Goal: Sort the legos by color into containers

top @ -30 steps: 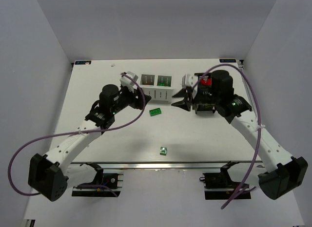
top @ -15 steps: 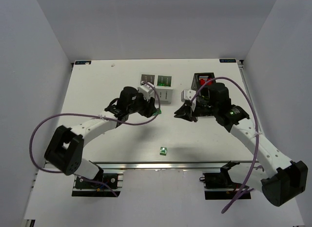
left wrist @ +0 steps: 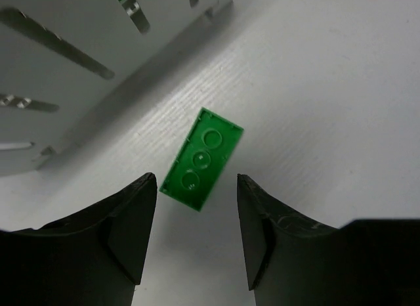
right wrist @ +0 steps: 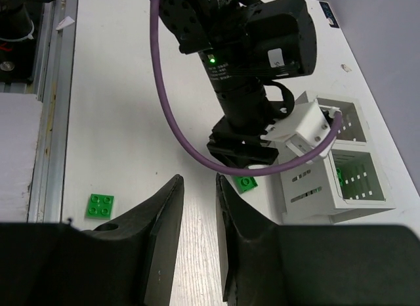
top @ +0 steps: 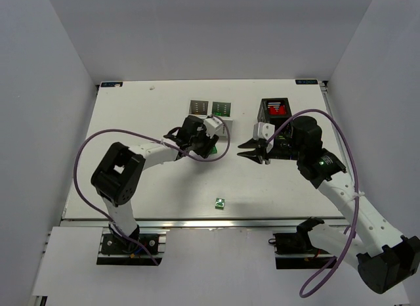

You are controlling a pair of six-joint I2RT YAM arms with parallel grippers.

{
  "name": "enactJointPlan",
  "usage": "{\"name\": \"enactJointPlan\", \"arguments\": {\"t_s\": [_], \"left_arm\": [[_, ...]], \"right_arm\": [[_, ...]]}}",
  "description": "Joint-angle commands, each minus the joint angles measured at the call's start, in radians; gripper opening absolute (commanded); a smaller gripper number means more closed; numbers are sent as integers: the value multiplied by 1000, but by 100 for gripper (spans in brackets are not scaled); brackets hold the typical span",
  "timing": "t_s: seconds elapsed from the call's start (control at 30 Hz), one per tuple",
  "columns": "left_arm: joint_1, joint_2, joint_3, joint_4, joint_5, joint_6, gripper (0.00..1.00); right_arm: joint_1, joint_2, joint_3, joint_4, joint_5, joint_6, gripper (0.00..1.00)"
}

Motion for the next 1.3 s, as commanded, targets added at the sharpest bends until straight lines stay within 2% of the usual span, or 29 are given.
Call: {"name": "enactJointPlan", "arguments": {"t_s": [0.0,0.4,0.67,0.83,0.97,1.0,1.07,1.13,1.2,1.27], "left_arm": [[-4,25,63,7,-53,45,62],[-5,117,144,-42,-24,70,65],[-5,125,135,-76,-3,80,66],[-5,145,140,-73,-22,60,63],[-5,124,141,-80,-36,42,51],[-5,113,138,-80,-39,39,44],[-10,65,126,-85,-49,21,39],[-22,0,106,-73,-64,-7,26],[-31,-45,104,-76,-56,-25,20],[-44,-108,101,-74,-23,-56,9]], "right_arm": [[-3,-3,-6,36,1,8,32],[-3,-7,-8,37,17,0,34],[-5,-3,-9,37,17,0,34],[-3,-1,-8,36,15,-3,34],[-3,-6,-9,34,17,-6,34],[-3,-7,-9,33,15,-6,34],[-5,-12,-9,34,15,-8,34],[-3,-15,-9,36,12,-6,34],[-3,-18,-9,37,14,-3,34],[-3,-21,-12,42,15,3,34]]}}
